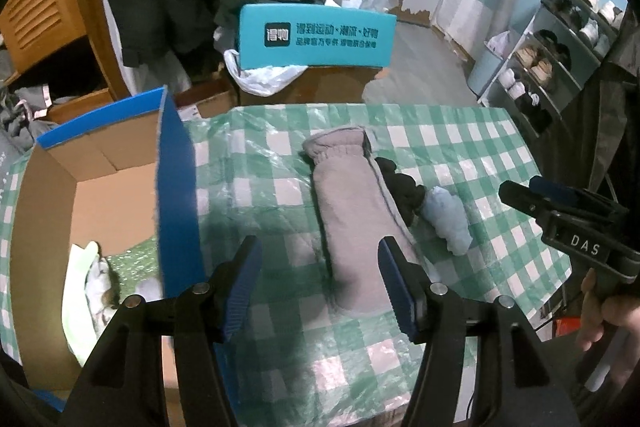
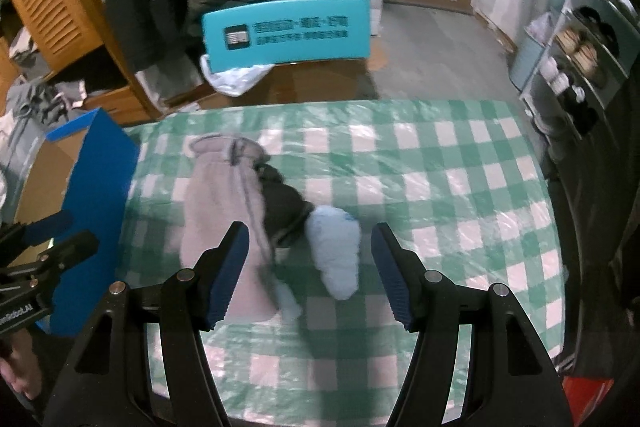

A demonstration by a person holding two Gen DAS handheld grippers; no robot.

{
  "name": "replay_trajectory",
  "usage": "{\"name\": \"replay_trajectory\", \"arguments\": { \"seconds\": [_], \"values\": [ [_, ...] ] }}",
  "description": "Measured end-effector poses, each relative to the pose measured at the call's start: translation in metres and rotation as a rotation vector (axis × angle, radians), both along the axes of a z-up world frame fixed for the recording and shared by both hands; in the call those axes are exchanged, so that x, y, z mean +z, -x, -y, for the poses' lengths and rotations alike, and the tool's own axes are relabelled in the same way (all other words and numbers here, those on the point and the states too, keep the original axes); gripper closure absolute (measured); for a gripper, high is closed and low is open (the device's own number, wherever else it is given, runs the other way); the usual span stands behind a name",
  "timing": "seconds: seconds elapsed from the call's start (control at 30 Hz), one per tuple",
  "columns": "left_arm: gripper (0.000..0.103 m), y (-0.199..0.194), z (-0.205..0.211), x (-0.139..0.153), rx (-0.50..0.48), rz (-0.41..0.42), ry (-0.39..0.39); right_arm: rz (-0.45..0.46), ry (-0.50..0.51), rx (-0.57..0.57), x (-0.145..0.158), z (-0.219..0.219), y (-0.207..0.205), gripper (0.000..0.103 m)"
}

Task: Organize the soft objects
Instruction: 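Withdraw both grippers from the box back over the table, then grasp the grey fleece mitten with the left gripper while the right gripper grasps the white wrapped bundle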

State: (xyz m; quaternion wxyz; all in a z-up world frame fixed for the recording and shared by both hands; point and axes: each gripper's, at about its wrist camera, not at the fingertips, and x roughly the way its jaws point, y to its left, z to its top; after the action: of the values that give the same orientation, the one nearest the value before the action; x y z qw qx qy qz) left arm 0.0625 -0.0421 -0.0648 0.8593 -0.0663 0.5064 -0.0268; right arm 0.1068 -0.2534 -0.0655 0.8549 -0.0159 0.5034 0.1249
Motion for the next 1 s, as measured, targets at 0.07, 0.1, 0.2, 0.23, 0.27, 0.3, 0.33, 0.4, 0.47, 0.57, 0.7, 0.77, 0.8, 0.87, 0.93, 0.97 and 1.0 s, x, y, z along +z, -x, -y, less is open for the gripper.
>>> {"name": "replay_trajectory", "arguments": {
  "seconds": [0.07,0.1,0.2,0.23,0.27,0.3,0.33,0.4,0.47,0.57,0.7,0.77,0.8,0.87,0.93,0.97,1.0],
  "values": [
    [0.042,-0.005,0.004,-0.006,-0.004,-0.014,-0.001,-0.009,-0.001,-0.015,-0.004,0.007,-0.003,0.039],
    [0.042,-0.008,0.007,-0.009,-0.006,-0.024,-0.002,-0.014,0.0,-0.022,-0.007,0.01,-0.005,0.039],
    [0.041,-0.016,0.015,-0.021,-0.008,-0.052,-0.003,-0.031,0.001,-0.04,-0.015,0.016,-0.012,0.039],
    [0.041,-0.019,0.018,-0.026,-0.009,-0.062,-0.003,-0.037,0.002,-0.043,-0.018,0.018,-0.015,0.039],
    [0.041,-0.022,0.02,-0.03,-0.008,-0.069,-0.004,-0.045,0.004,-0.046,-0.023,0.019,-0.017,0.039],
    [0.041,-0.025,0.022,-0.035,-0.007,-0.078,-0.005,-0.051,0.006,-0.049,-0.026,0.02,-0.019,0.039],
    [0.041,-0.027,0.023,-0.039,-0.006,-0.087,-0.005,-0.06,0.008,-0.051,-0.031,0.02,-0.022,0.039],
    [0.042,-0.034,0.025,-0.049,0.004,-0.109,0.002,-0.073,0.012,-0.05,-0.038,0.019,-0.025,0.039],
    [0.041,-0.039,0.026,-0.056,0.013,-0.124,0.011,-0.09,0.019,-0.049,-0.048,0.02,-0.029,0.039],
    [0.041,-0.045,0.028,-0.067,0.021,-0.142,0.009,-0.115,0.018,-0.043,-0.06,0.019,-0.032,0.039],
    [0.041,-0.052,0.033,-0.077,0.016,-0.158,-0.005,-0.135,0.018,-0.036,-0.07,0.018,-0.035,0.039],
    [0.041,-0.054,0.035,-0.081,0.012,-0.166,-0.007,-0.142,0.017,-0.03,-0.074,0.018,-0.035,0.039],
    [0.042,-0.057,0.037,-0.084,0.009,-0.173,-0.009,-0.145,0.017,-0.028,-0.075,0.017,-0.036,0.039],
    [0.041,-0.06,0.04,-0.091,0.001,-0.19,-0.018,-0.153,0.012,-0.02,-0.078,0.016,-0.036,0.039],
    [0.041,-0.062,0.043,-0.1,-0.009,-0.21,-0.037,-0.166,0.009,-0.017,-0.083,0.014,-0.036,0.039],
    [0.041,-0.063,0.044,-0.104,-0.013,-0.222,-0.054,-0.17,0.012,-0.016,-0.085,0.014,-0.037,0.039],
    [0.041,-0.063,0.045,-0.109,-0.018,-0.234,-0.076,-0.174,0.017,-0.015,-0.086,0.013,-0.037,0.039]
  ]
}}
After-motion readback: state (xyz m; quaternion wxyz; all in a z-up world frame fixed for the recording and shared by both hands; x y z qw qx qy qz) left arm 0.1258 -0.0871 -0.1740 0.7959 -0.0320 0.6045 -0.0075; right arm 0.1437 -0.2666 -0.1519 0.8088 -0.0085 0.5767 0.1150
